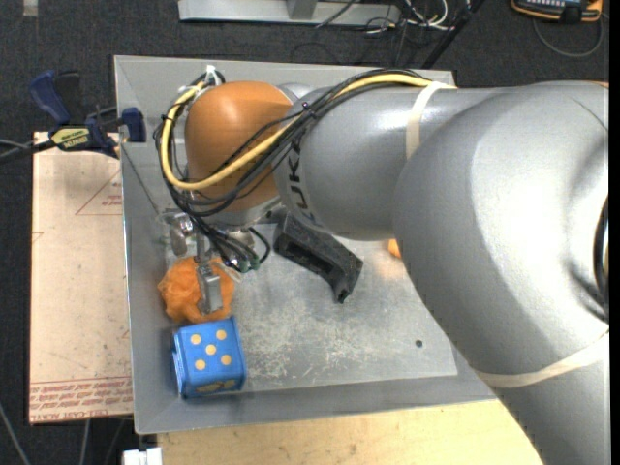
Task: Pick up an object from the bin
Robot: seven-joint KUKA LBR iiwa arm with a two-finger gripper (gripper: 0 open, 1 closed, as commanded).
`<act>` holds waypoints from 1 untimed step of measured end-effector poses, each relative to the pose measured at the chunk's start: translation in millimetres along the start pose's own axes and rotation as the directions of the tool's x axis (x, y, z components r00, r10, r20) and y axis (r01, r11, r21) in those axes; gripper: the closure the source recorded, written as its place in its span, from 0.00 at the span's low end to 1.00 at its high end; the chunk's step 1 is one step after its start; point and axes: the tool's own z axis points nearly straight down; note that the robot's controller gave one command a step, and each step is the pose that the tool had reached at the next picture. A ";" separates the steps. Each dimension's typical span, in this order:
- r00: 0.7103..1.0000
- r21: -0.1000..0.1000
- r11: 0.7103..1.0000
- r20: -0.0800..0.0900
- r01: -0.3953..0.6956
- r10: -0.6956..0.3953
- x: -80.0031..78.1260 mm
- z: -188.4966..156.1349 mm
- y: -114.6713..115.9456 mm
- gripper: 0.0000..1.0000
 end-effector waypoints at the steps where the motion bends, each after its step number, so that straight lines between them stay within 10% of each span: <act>1: 0.992 -0.001 0.992 0.005 0.125 -0.125 15.7 26.3 5.2 0.00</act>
Offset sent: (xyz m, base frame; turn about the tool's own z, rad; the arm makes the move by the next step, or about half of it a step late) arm -0.0141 -0.0089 -0.0406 -0.0672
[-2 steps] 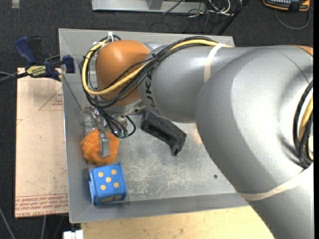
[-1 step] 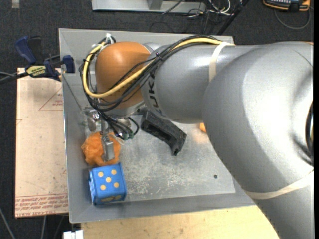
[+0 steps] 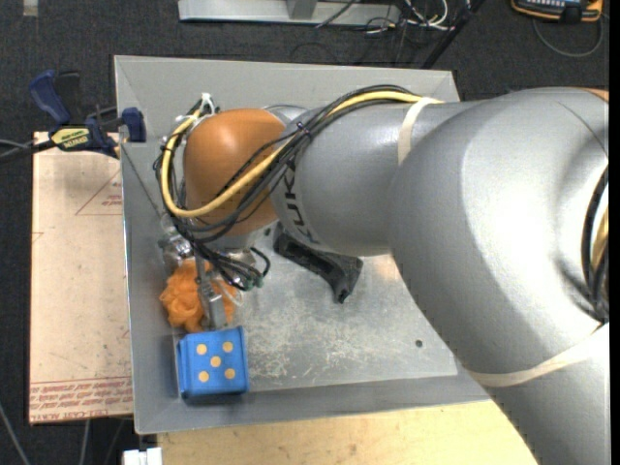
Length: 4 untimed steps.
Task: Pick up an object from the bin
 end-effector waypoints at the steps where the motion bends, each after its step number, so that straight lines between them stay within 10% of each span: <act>1: 0.998 -0.002 0.998 0.000 -0.059 0.059 0.2 12.5 -7.9 1.00; 4: 0.998 -0.003 0.998 0.001 -0.060 0.060 -0.2 9.0 -7.6 1.00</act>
Offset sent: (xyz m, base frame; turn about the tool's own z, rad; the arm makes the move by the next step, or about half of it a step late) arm 0.0000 0.0000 0.0000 0.0000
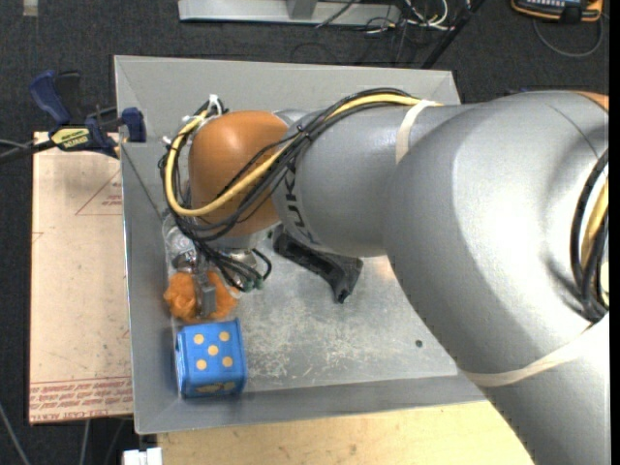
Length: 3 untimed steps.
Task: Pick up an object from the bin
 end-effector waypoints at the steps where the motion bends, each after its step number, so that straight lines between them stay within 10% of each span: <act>1: 1.000 0.000 1.000 -0.001 0.000 0.000 0.4 -3.1 0.1 1.00; 3: 1.000 0.000 1.000 -0.007 -0.001 0.001 1.8 -35.6 0.7 1.00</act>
Offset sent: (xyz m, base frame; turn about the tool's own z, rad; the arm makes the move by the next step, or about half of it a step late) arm -0.0001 0.0001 0.0904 0.0000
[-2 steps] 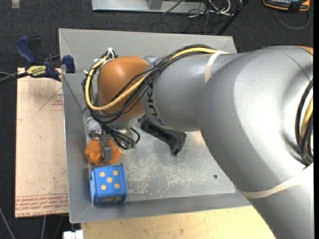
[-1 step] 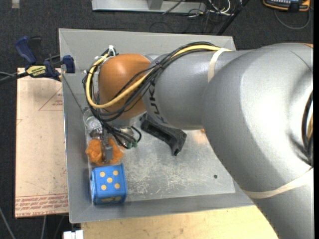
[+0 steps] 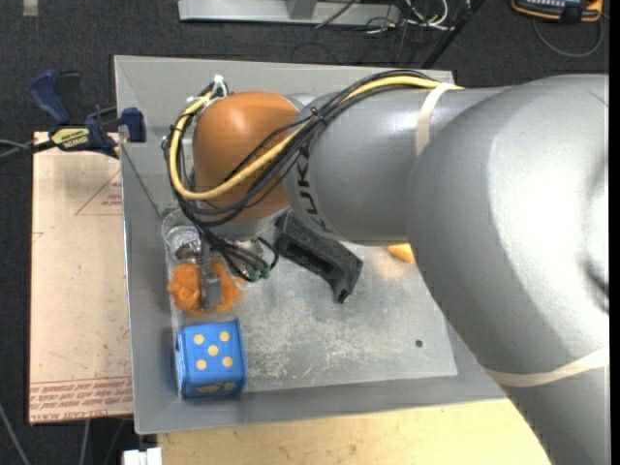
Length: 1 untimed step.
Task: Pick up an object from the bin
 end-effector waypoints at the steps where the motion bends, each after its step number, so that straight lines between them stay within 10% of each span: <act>1: 1.000 0.000 1.000 0.007 0.000 0.000 -1.9 -20.4 0.2 1.00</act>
Offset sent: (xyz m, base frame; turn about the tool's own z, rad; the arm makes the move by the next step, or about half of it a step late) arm -0.0001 0.0001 0.0654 0.0000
